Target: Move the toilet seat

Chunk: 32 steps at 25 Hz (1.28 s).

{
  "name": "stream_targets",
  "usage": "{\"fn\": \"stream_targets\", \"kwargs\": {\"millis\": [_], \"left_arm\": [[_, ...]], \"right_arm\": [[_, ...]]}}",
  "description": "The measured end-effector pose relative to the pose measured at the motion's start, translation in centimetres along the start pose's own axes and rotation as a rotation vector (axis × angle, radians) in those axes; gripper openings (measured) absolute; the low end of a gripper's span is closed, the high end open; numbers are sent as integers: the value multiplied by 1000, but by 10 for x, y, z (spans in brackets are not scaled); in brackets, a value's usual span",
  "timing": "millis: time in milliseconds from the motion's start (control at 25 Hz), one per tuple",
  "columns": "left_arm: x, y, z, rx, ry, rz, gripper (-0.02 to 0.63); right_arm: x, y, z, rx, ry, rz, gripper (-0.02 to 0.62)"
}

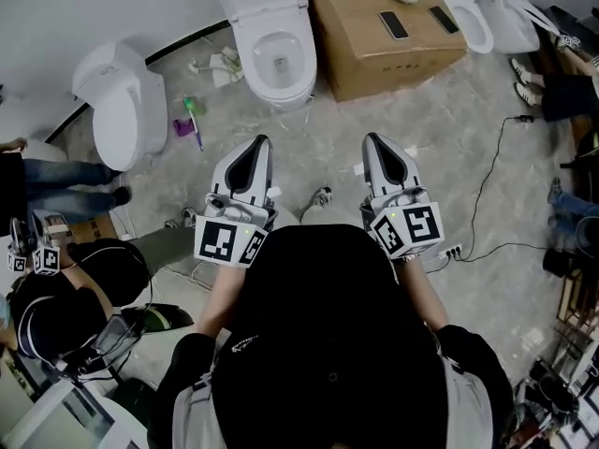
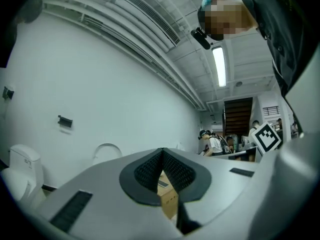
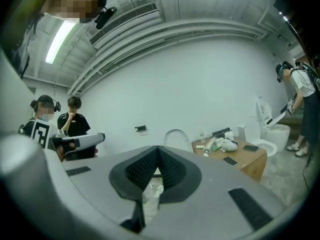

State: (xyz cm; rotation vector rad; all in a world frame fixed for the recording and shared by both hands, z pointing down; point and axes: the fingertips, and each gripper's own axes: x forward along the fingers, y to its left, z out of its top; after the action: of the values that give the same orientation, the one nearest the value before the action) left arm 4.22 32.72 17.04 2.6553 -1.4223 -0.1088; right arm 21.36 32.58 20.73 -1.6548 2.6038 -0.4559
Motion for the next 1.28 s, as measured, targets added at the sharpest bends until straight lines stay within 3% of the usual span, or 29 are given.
{"fn": "stream_targets", "kwargs": {"millis": [360,640,1280], "left_arm": [[15,24,2,5,-3,88,8],[31,68,-8,-19,18,125,8],[132,173,5,-33,-7,53,8]], "right_arm": [[42,-2,1,1,41,93,14],[89,-1,1,-10,78,105,14],[221,-4,26,-70,104,81,13]]}}
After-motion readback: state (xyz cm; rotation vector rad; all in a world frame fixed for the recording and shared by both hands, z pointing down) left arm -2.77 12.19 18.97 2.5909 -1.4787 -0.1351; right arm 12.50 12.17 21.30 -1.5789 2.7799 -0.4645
